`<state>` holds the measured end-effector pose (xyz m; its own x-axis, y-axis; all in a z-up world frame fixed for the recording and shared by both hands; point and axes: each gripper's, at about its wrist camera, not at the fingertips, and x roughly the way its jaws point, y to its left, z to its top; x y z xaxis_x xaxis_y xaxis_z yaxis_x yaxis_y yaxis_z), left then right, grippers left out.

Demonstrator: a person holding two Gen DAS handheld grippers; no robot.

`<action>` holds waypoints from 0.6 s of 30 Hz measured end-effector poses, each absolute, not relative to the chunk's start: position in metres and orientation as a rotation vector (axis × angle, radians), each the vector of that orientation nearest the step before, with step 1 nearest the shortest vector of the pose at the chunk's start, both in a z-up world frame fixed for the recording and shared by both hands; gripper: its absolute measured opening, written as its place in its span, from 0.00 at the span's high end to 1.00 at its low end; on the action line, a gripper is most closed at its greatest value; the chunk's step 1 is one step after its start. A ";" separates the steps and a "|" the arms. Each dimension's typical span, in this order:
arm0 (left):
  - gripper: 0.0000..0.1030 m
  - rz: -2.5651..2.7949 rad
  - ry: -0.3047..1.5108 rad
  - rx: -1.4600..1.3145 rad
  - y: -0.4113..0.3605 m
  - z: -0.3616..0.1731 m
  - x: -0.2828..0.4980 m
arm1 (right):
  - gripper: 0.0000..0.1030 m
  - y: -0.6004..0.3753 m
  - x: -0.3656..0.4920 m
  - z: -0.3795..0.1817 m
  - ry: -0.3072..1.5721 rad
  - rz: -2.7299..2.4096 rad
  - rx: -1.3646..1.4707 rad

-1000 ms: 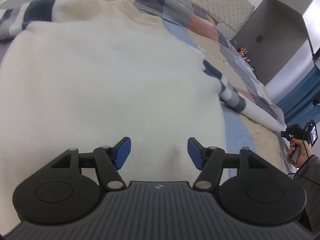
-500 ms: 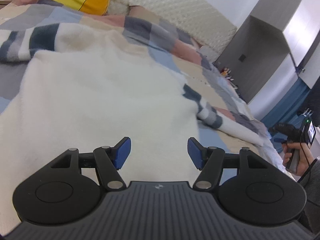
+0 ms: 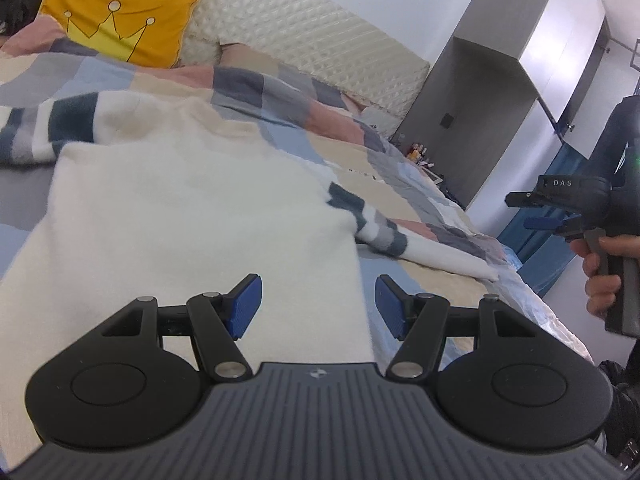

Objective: Fold large clothes

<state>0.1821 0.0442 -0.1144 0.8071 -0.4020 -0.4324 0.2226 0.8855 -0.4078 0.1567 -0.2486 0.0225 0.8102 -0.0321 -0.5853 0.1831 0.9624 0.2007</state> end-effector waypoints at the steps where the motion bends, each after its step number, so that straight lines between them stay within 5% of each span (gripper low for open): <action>1: 0.34 -0.341 0.529 -0.355 0.046 -0.113 0.179 | 0.44 -0.239 0.151 0.023 0.617 -0.100 0.250; 18: 0.34 -0.416 0.594 -0.340 0.031 -0.126 0.166 | 0.44 -0.152 0.078 -0.033 0.613 0.076 0.367</action>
<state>0.1664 0.0306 -0.1259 0.7508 -0.4684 -0.4657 0.2771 0.8634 -0.4217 0.0779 -0.1524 -0.0332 0.8172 0.1774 -0.5483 0.0383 0.9326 0.3588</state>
